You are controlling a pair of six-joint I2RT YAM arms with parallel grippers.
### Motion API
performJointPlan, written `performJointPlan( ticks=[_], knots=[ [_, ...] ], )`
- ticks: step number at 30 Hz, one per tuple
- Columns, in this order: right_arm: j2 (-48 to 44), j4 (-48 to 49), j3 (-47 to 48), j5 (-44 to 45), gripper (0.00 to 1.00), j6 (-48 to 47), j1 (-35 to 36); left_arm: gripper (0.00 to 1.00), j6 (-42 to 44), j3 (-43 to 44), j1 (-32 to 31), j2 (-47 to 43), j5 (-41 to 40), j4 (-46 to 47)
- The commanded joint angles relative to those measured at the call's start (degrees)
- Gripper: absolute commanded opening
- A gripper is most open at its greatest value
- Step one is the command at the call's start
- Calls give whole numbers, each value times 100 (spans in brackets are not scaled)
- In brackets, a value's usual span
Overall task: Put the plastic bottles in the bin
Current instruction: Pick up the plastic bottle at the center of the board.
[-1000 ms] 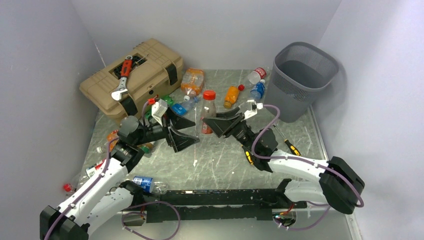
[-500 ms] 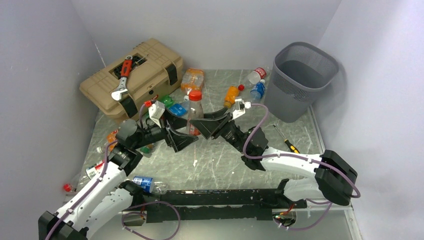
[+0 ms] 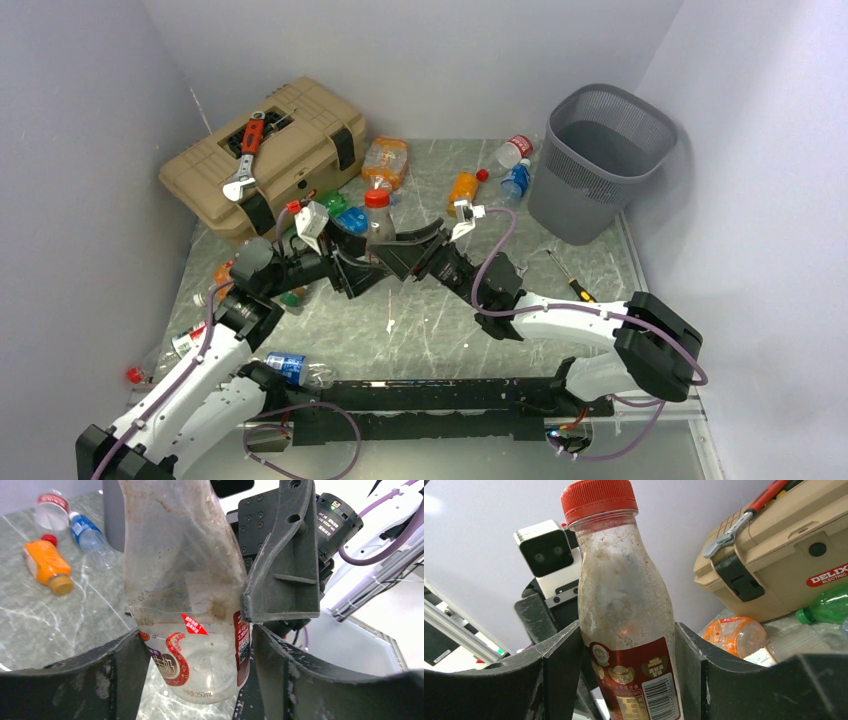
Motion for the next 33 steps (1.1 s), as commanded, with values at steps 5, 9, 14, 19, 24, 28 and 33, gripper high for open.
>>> performJointPlan(
  ticks=[5, 9, 14, 19, 24, 28, 33],
  knots=[
    [-122, 316, 249, 24, 39, 30, 30, 55, 113, 270, 8, 158, 350, 53],
    [-213, 61, 346, -143, 61, -61, 30, 33, 171, 271, 9, 161, 423, 75],
    [-870, -2712, 1257, -341, 91, -731, 12, 23, 350, 365, 4, 199, 399, -216],
    [-1513, -5677, 2552, 139, 100, -2064, -3, 18, 471, 386, -26, 260, 534, -238],
    [-849, -8785, 4643, 202, 100, -2656, -41, 12, 592, 413, -28, 333, 519, -303],
    [-540, -9416, 5113, 367, 99, -2678, -102, 5, 788, 301, -35, 253, 358, -247],
    [49, -9977, 5832, 405, 94, -2699, -139, 1, 888, 328, -44, 347, 313, -356]
  ],
)
